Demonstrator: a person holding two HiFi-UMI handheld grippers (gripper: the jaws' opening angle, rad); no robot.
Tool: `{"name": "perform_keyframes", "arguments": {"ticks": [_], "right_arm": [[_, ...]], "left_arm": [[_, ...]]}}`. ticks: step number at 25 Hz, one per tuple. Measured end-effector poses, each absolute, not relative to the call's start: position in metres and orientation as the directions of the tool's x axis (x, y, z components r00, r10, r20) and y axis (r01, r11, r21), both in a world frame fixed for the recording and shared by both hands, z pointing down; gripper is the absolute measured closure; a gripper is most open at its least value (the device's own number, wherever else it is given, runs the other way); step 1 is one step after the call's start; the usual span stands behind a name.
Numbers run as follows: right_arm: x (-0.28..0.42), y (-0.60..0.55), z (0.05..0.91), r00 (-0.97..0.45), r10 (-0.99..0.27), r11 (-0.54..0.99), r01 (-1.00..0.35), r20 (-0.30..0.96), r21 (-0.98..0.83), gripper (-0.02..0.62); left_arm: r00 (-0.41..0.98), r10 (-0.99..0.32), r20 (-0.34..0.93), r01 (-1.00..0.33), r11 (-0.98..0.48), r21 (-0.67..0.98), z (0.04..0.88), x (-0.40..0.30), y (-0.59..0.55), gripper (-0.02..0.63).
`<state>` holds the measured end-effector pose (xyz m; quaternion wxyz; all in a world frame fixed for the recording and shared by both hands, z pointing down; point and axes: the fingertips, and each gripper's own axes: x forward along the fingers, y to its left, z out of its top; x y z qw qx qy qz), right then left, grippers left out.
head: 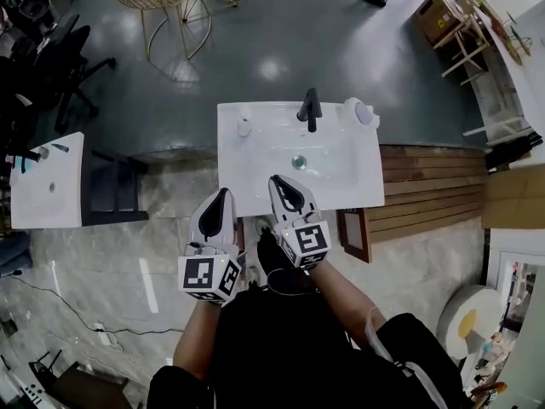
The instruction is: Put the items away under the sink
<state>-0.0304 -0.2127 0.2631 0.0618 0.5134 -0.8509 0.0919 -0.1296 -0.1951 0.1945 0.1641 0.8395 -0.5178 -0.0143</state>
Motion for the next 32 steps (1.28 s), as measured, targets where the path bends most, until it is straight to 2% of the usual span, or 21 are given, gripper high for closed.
{"name": "perform_keyframes", "arguments": {"ticks": [8, 16, 21, 32], "right_arm": [[-0.035, -0.277, 0.302, -0.492, -0.839, 0.487, -0.869, 0.233, -0.083, 0.505], [-0.043, -0.333, 0.341, -0.518, -0.823, 0.520, -0.852, 0.234, -0.059, 0.482], [-0.048, -0.361, 0.374, -0.513, -0.812, 0.526, -0.850, 0.279, -0.032, 0.460], [-0.066, -0.396, 0.382, -0.565, -0.797, 0.581, -0.814, 0.212, 0.015, 0.439]], "left_arm": [[0.428, -0.884, 0.187, -0.877, -0.356, 0.321, 0.226, -0.126, -0.239, 0.600], [0.403, -0.887, 0.227, -0.889, -0.319, 0.329, 0.255, -0.121, -0.280, 0.600], [0.389, -0.884, 0.259, -0.895, -0.295, 0.335, 0.273, -0.121, -0.299, 0.600], [0.380, -0.875, 0.299, -0.896, -0.268, 0.355, 0.300, -0.123, -0.328, 0.600]]}}
